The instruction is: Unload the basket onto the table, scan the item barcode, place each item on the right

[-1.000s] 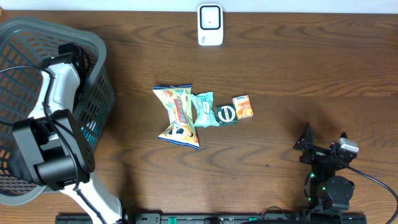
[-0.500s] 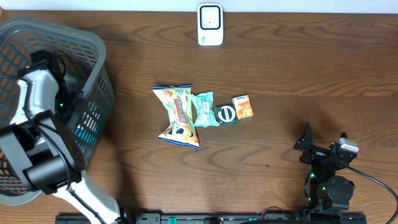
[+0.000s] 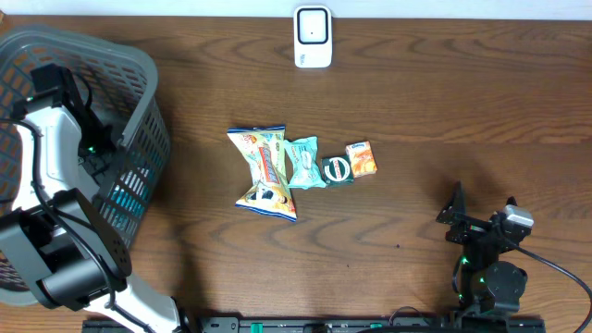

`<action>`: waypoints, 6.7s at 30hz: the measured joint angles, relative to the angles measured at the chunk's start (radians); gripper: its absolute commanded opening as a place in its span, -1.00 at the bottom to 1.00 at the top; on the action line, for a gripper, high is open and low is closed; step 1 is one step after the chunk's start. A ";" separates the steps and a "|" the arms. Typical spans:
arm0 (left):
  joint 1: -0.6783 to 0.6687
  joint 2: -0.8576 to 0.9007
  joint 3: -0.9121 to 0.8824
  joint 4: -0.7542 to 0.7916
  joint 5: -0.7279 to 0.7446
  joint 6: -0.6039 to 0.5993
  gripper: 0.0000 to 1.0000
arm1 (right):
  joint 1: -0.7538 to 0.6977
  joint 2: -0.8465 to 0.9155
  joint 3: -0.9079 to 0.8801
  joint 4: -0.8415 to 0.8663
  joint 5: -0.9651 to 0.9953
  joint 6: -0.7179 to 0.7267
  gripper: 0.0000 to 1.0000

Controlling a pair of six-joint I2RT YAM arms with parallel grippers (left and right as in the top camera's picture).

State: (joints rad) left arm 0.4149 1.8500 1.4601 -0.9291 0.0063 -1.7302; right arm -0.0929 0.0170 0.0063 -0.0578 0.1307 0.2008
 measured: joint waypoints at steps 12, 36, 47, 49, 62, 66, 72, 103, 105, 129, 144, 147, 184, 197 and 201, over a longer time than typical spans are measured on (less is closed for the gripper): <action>-0.039 0.005 -0.116 0.008 0.068 -0.099 0.95 | 0.000 0.000 0.000 0.000 0.000 0.000 0.99; -0.058 0.014 -0.231 0.063 -0.234 0.097 0.75 | 0.000 0.000 0.000 0.000 0.000 0.000 0.99; -0.058 0.014 -0.233 0.066 -0.222 0.205 0.91 | 0.000 0.000 0.000 0.000 0.000 0.000 0.98; -0.058 0.014 -0.243 0.069 -0.219 0.212 0.89 | 0.000 0.000 0.000 0.000 0.000 0.000 0.99; -0.053 0.006 -0.285 0.100 -0.319 0.213 0.10 | 0.000 0.000 0.000 0.000 0.000 0.000 0.99; -0.036 0.005 -0.285 0.096 -0.335 0.254 -0.22 | 0.000 0.000 0.000 0.000 0.000 0.000 0.98; -0.009 -0.001 -0.285 0.095 -0.342 0.360 -0.40 | 0.000 0.000 0.000 0.000 0.000 0.000 0.98; -0.133 -0.990 -0.274 0.337 0.073 0.805 -0.40 | 0.000 0.000 0.000 0.000 0.000 0.000 0.99; -0.199 -1.004 -0.274 0.340 0.111 0.816 -0.41 | 0.000 0.000 0.000 0.000 0.000 0.000 0.99; -1.161 -0.078 -0.274 1.017 0.176 0.935 -0.17 | 0.000 0.000 0.000 0.000 0.000 0.000 0.98; -1.241 0.227 -0.274 1.357 0.081 0.888 0.08 | 0.000 0.000 0.000 0.000 0.000 0.000 0.98; -1.241 0.228 -0.274 1.366 0.073 0.888 0.24 | 0.000 0.000 0.000 0.000 0.000 0.000 0.99; -0.942 -0.439 -0.097 0.220 -0.171 1.423 0.92 | 0.000 0.000 0.000 0.000 0.000 0.000 0.99; -0.516 -0.428 -0.098 0.114 -0.095 1.445 0.92 | 0.000 0.000 0.000 0.000 0.000 0.000 0.99; -0.413 -0.428 -0.098 0.138 -0.016 1.477 0.92 | 0.000 0.000 0.000 0.000 0.000 0.000 0.99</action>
State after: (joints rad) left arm 0.0017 1.4216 1.3621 -0.7910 -0.0093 -0.2535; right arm -0.0929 0.0174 0.0063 -0.0578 0.1307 0.2008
